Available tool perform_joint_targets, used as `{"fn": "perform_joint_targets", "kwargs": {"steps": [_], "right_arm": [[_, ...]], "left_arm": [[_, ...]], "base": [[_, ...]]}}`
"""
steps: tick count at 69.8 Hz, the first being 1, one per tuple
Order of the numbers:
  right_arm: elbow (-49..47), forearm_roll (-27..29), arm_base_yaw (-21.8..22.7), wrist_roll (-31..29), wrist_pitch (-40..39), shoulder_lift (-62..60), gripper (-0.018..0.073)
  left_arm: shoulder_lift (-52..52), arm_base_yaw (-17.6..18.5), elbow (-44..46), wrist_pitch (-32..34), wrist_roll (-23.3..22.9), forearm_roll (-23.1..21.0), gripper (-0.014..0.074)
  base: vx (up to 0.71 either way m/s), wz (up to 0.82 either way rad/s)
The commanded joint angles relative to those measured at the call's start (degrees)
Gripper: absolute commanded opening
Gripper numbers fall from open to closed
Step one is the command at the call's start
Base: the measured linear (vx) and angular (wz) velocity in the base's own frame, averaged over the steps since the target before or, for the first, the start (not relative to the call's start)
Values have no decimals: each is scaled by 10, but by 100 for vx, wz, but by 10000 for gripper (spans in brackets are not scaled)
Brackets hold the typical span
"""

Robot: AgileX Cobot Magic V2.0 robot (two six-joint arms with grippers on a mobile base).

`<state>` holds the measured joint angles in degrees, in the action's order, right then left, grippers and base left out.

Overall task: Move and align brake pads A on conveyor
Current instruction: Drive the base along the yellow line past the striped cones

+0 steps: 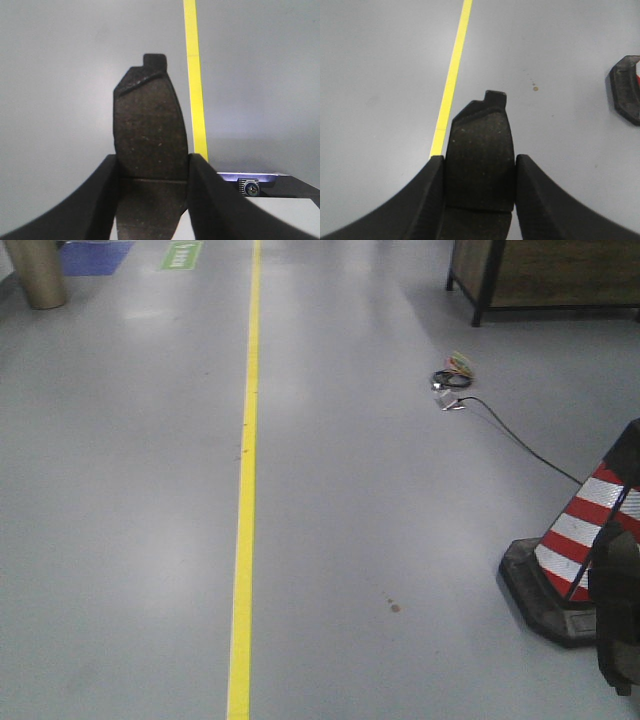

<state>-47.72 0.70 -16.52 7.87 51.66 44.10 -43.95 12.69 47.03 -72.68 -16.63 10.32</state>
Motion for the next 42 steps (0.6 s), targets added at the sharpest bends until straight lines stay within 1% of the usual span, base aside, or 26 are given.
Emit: {"fn": "perform_joint_targets", "kwargs": {"steps": [1, 11, 21, 42], "right_arm": [[-16, -4, 1, -4, -40, -2, -8], [-16, -4, 1, -4, -40, -2, -8], [-16, -4, 1, -4, -40, -2, -8], [-16, -4, 1, -4, -40, -2, -8]], "left_arm": [[3, -1, 17, 8, -1, 7, -6], [3, -1, 17, 8, -1, 7, -6], [3, -1, 17, 8, -1, 7, -6], [3, -1, 17, 8, -1, 7, -6]], "base": [[43, -29], [43, -35], [42, -50], [39, -74]]}}
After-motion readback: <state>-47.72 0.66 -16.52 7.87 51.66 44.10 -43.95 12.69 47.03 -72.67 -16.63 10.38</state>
